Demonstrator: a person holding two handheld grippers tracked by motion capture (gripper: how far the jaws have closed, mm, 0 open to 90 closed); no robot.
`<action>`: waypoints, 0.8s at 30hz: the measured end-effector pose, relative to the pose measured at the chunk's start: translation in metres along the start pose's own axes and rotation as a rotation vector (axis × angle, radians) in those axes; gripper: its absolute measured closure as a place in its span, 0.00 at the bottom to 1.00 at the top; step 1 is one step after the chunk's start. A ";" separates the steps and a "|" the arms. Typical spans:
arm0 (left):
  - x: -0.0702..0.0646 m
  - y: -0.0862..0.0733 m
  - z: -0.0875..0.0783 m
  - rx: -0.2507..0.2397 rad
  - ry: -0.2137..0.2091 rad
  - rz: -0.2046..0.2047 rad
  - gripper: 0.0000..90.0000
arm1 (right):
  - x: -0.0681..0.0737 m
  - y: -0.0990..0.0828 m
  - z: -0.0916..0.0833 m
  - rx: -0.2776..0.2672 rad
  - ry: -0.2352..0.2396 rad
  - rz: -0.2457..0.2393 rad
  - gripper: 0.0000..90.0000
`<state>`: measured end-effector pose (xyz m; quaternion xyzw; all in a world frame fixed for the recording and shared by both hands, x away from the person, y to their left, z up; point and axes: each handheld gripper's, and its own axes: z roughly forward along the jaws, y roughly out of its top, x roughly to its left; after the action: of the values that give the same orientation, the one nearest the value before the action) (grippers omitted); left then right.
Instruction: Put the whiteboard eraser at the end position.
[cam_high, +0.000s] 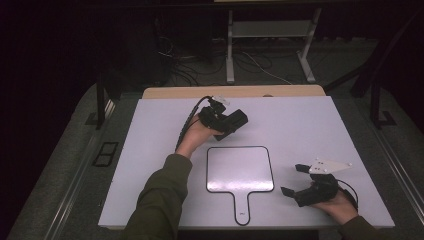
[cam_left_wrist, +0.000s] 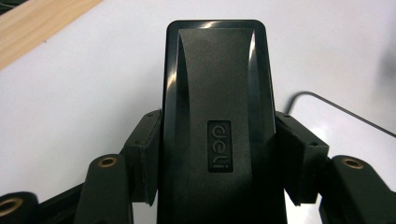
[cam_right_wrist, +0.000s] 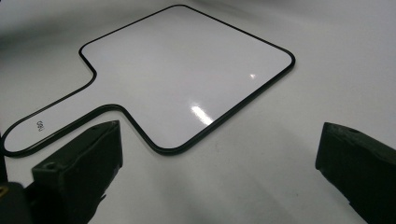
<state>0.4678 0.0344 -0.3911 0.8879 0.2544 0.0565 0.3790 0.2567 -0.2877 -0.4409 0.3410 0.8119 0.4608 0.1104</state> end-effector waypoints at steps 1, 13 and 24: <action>0.001 0.002 0.003 0.002 0.005 -0.006 0.43 | 0.000 0.000 0.000 -0.001 0.000 0.001 0.00; 0.018 0.015 0.042 0.066 0.055 -0.009 0.43 | -0.001 -0.001 -0.001 -0.006 0.001 0.000 0.00; 0.027 0.016 0.064 0.106 0.059 -0.014 0.43 | -0.001 -0.001 -0.002 -0.008 0.003 0.004 0.00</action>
<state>0.5163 -0.0031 -0.4273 0.9029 0.2743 0.0662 0.3241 0.2563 -0.2899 -0.4407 0.3415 0.8096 0.4646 0.1098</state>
